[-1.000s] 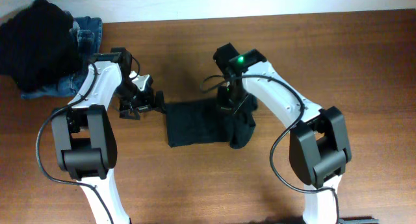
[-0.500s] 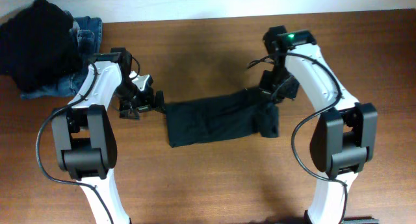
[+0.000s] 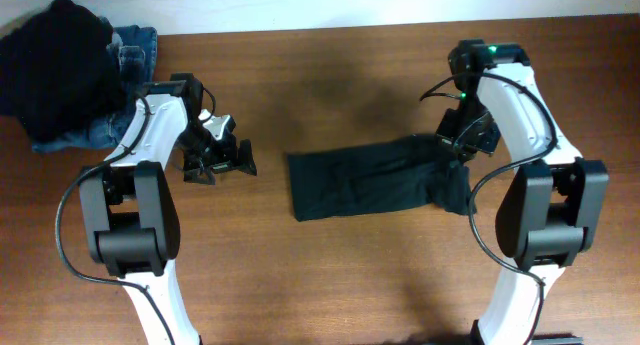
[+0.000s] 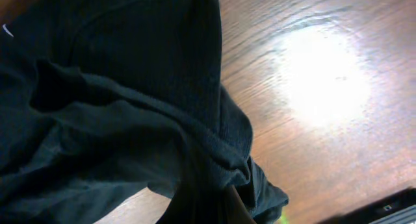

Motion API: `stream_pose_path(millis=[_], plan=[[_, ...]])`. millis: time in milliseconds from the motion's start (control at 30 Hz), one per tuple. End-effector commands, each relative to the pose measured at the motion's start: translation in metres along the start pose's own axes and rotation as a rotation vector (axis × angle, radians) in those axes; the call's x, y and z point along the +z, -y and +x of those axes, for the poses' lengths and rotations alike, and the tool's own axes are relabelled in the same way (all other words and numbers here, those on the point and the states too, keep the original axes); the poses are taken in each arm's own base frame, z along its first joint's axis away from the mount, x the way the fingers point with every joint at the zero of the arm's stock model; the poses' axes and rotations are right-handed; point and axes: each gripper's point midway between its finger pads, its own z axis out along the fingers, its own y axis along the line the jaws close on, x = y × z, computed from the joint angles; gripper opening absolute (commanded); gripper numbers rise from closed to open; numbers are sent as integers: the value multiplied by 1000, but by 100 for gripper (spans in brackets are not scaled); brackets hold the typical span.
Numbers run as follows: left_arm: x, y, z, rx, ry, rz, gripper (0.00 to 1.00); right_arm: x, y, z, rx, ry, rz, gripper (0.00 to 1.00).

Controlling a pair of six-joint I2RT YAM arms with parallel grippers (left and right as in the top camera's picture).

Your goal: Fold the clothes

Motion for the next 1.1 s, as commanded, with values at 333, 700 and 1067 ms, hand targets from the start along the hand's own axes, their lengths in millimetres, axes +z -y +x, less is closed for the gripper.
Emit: stream_pose_path(millis=[333, 700, 1067], plan=[[-6, -1, 0, -10, 18, -6, 99, -53, -7, 10, -27, 128, 88, 4], [-7, -3, 0, -15, 18, -5, 99, -61, -77, 57, -158, 242, 106, 4], [-7, -3, 0, -15, 17, -5, 99, -56, -141, 97, -286, 318, 39, 4]])
